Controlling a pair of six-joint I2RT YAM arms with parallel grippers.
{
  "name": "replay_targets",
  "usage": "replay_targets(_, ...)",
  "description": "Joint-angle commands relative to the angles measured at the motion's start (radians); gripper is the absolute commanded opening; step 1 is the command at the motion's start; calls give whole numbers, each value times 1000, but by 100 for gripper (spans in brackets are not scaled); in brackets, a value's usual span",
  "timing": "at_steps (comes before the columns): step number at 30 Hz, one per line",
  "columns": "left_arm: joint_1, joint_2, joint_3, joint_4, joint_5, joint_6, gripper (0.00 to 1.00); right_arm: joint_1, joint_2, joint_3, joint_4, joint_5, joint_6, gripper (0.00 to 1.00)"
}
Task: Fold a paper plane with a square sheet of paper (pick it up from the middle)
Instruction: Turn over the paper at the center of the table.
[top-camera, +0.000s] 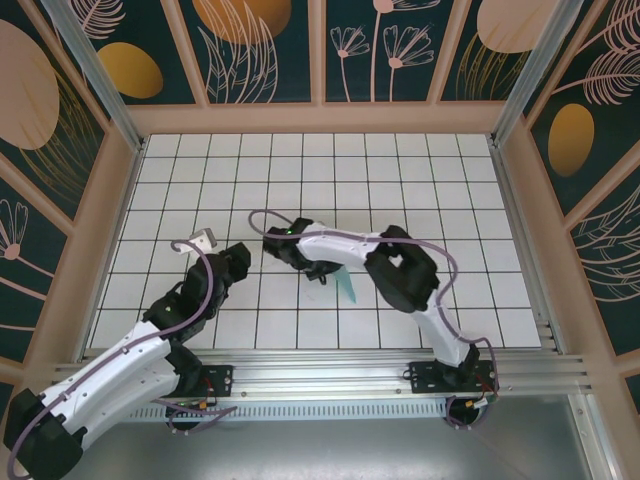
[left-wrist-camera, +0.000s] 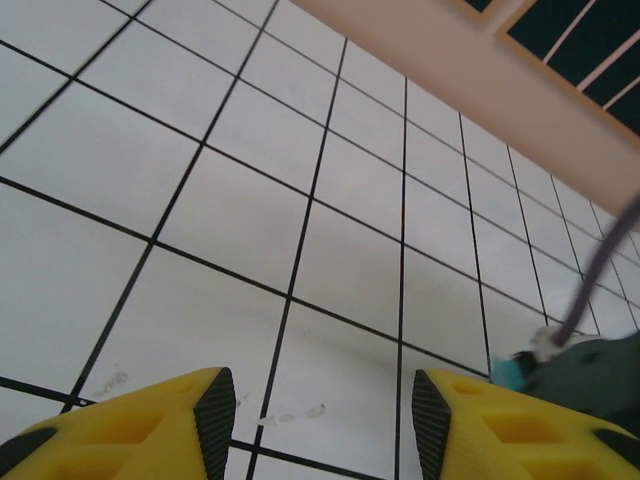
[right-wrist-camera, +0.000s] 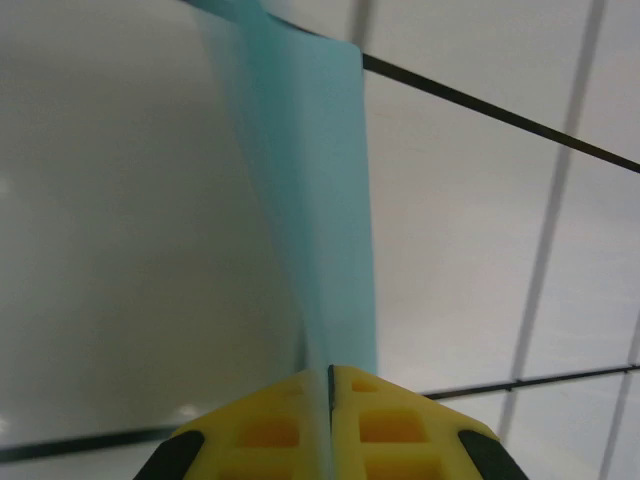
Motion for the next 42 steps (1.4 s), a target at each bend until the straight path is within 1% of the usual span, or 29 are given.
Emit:
replay_targets(1, -1, -24, -19, -48, -50, -15, 53, 28, 61, 138, -56, -78, 22, 14)
replay_targets(3, -2, -23, -22, -46, -43, -17, 54, 34, 72, 173, -14, -155, 6, 19)
replay_targets(5, -1, -22, -23, -48, -37, -21, 54, 34, 47, 170, 47, -227, -10, 33)
replay_targets(7, -2, -17, -23, -39, -28, -18, 54, 33, -23, 123, 135, -285, -28, 48)
replay_targets(8, -1, -12, -23, -32, -18, -17, 55, 29, -58, 92, 182, -323, -38, 52)
replay_targets(9, -2, -3, -23, -22, -6, -13, 55, 21, -109, 50, 240, -373, -54, 55)
replay_targets(13, -2, 55, -12, 20, 57, -3, 57, 0, -342, -159, 470, -507, -77, 65)
replay_targets(17, -1, 144, 11, 63, 138, 4, 58, -63, -565, -380, 645, -602, -64, 69)
replay_targets(19, -2, 193, 30, 67, 165, -1, 58, -118, -657, -507, 753, -698, -62, 70)
replay_targets(21, -2, 224, 39, 80, 186, 1, 58, -162, -717, -592, 816, -748, -40, 68)
replay_targets(22, -2, 237, 43, 87, 199, 6, 58, -180, -744, -632, 841, -760, -34, 64)
replay_targets(24, -1, 262, 51, 100, 223, 7, 58, -208, -779, -696, 885, -791, -23, 53)
replay_targets(25, -1, 275, 53, 110, 241, 9, 58, -219, -791, -731, 909, -804, -15, 45)
replay_targets(26, -2, 290, 54, 119, 255, 11, 58, -224, -799, -754, 924, -807, -8, 39)
replay_targets(29, -2, 354, 80, 116, 289, 13, 58, -231, -808, -825, 991, -848, 3, 27)
replay_targets(31, -2, 392, 93, 116, 312, 3, 58, -232, -791, -863, 1052, -924, 2, 22)
replay_targets(34, -2, 433, 89, 141, 350, -22, 58, -231, -737, -883, 1092, -981, -3, 15)
replay_targets(36, -2, 455, 91, 153, 372, -35, 58, -234, -709, -893, 1107, -989, -4, 13)
replay_targets(39, 1, 503, 106, 160, 415, -41, 60, -243, -671, -906, 1164, -1037, -7, 13)
replay_targets(42, 1, 550, 124, 158, 443, -50, 59, -245, -615, -877, 1143, -1056, -21, 11)
